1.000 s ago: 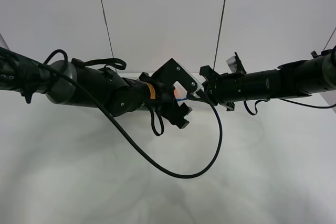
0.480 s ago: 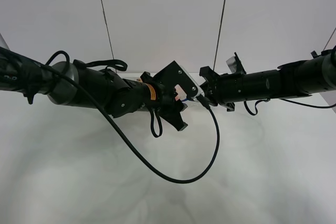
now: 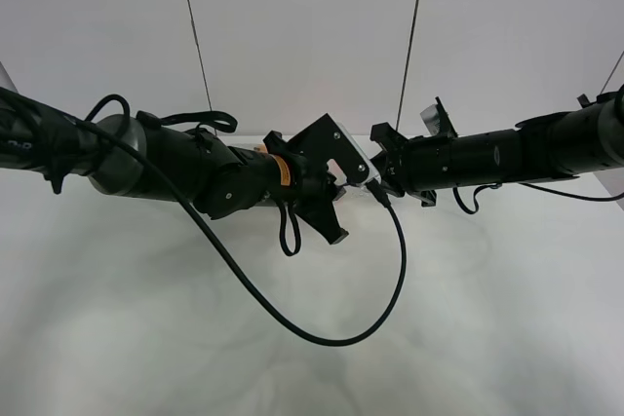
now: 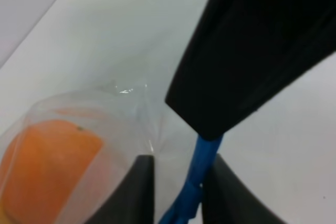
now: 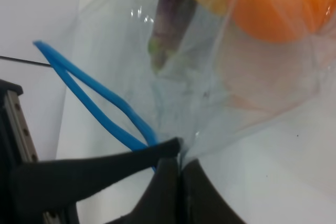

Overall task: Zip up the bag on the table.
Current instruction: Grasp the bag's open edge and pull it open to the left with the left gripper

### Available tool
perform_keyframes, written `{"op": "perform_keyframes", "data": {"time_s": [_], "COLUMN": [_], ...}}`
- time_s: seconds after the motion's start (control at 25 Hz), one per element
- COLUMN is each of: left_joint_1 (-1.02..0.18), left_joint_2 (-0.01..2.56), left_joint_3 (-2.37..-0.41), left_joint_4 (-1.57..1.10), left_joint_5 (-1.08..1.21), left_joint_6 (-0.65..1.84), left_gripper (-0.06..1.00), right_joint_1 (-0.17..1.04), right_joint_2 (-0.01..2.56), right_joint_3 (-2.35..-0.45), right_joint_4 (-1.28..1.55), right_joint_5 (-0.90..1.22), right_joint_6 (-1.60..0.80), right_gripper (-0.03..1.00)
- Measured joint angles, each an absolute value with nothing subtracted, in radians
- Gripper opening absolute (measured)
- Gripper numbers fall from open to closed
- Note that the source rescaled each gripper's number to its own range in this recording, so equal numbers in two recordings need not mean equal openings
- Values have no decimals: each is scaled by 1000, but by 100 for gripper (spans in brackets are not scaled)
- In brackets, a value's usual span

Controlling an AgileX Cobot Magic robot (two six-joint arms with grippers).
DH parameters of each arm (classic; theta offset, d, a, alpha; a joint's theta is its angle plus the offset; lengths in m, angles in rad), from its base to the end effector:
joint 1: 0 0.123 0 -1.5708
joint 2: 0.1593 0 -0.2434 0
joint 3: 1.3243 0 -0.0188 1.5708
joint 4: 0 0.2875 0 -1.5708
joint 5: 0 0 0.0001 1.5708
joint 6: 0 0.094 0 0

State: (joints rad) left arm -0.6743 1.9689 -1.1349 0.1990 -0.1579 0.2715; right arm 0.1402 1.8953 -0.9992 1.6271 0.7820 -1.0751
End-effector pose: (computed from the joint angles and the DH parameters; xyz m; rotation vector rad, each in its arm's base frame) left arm 0.3344 -0.2710 0.0955 1.1863 1.8127 -0.1523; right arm 0.3610 0.1178 0.0978 0.0977 2.3791 1.2587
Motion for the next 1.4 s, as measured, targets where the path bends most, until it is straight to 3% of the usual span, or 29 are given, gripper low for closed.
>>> {"op": "perform_keyframes", "data": {"time_s": [0.12, 0.24, 0.8, 1.4], "left_joint_1": [-674, -674, -675, -572], "left_joint_2": [1969, 1969, 1969, 1969], "left_joint_3": [-1135, -1135, -1140, -1140], "left_joint_4": [200, 200, 199, 200], "left_joint_5": [-152, -147, -114, -69], "left_joint_6": [304, 318, 377, 401], "left_gripper": [6, 1, 0, 0], "right_joint_1": [140, 140, 143, 146], "right_joint_2": [1895, 1895, 1895, 1895], "right_joint_3": [-999, -999, -999, -1003], "right_joint_4": [1629, 1629, 1624, 1620], "right_joint_5": [782, 782, 780, 750], "right_joint_6": [-1075, -1075, -1075, -1075], "right_gripper": [0, 0, 0, 0]}}
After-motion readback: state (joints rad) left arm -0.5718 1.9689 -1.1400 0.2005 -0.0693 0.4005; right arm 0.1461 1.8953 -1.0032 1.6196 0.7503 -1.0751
